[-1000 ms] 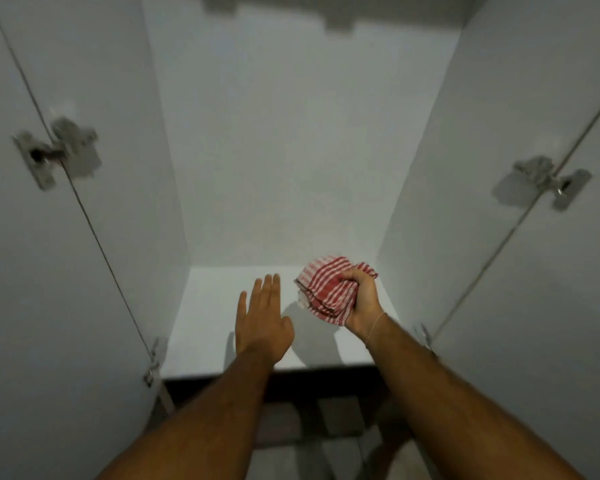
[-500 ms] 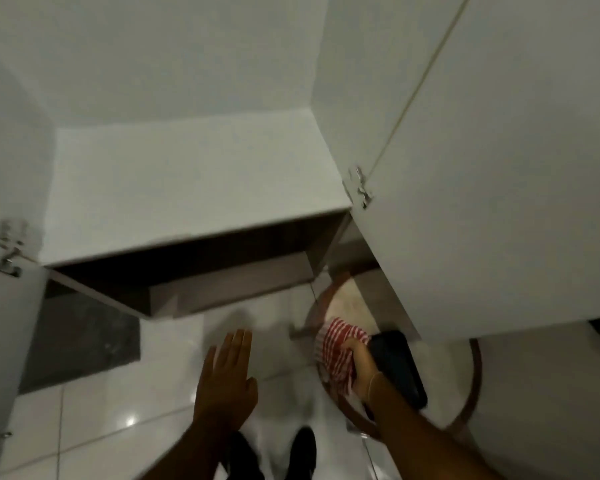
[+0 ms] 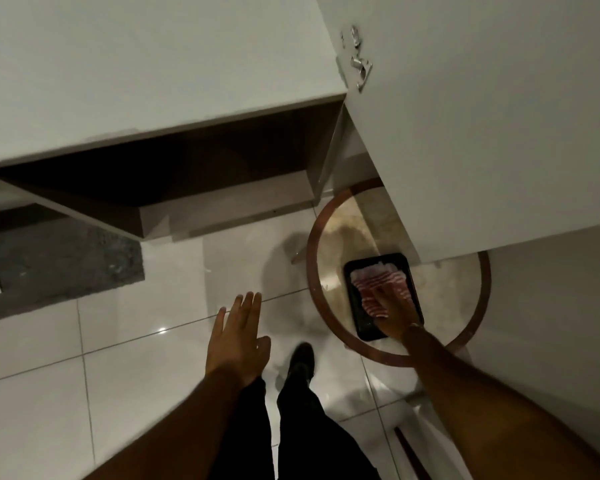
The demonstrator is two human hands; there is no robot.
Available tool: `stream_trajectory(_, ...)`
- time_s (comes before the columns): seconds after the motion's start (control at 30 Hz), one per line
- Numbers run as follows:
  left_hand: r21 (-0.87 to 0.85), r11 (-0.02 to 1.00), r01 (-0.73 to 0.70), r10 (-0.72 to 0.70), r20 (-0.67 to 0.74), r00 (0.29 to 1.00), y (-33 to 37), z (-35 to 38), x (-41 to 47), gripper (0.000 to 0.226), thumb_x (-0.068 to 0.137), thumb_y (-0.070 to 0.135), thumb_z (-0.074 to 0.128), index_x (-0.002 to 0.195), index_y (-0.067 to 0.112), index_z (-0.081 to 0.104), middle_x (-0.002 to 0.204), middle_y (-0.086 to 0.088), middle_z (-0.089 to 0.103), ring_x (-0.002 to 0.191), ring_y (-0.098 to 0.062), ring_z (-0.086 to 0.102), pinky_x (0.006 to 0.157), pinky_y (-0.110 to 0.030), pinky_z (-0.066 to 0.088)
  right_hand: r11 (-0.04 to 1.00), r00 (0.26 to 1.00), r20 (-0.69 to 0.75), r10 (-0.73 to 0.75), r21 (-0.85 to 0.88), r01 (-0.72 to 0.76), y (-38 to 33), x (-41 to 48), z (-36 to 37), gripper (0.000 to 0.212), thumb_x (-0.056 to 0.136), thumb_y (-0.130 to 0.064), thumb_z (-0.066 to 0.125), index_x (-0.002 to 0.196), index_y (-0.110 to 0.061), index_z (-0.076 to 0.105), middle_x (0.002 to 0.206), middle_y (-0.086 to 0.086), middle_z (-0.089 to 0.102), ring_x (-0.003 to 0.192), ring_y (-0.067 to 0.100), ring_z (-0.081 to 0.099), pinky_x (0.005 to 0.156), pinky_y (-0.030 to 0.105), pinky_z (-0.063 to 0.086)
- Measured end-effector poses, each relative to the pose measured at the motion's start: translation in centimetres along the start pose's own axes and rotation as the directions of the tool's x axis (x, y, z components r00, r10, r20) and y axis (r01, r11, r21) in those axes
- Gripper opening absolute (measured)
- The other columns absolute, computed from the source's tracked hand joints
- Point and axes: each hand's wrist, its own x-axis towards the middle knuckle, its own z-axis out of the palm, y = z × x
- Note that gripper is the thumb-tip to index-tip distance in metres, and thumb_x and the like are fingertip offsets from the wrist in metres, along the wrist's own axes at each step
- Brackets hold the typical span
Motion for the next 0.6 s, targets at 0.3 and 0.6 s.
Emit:
stream_trajectory(0.3, 0.107, 0.992, 0.065, -0.056, -0.086, 0.995, 0.0, -2.0, -0.2, 0.084, 0.098, 0.064, 0.011, 0.170, 0.025, -0.011, 0.179, 0.001, -0.012, 0.164, -0.018, -0.015, 0.133, -0.045, -0.009, 0.812, 0.885, -0.114, -0.451, -0.464, 0.353, -9.2, -3.6, 1.1, 0.076, 0.091, -0.036, 0.071, 0.159, -0.019, 0.040, 0.163, 0.012, 0.045, 0.148, 0.038, 0.047, 0.113, 0.061, 0.045)
stream_trajectory(0.6, 0.098, 0.987, 0.124, -0.073, -0.415, 0.907, 0.5, -17.4, 2.2, 0.081, 0.107, 0.061, 0.020, 0.170, 0.021, -0.011, 0.180, -0.001, -0.013, 0.164, -0.018, -0.019, 0.133, -0.047, -0.010, 0.709, 0.677, -0.278, -0.682, -0.479, 0.517, -28.6, -5.4, -11.9, 0.078, 0.105, -0.043, 0.049, 0.170, -0.028, 0.008, 0.178, -0.002, -0.001, 0.165, 0.023, -0.001, 0.131, 0.054, 0.005)
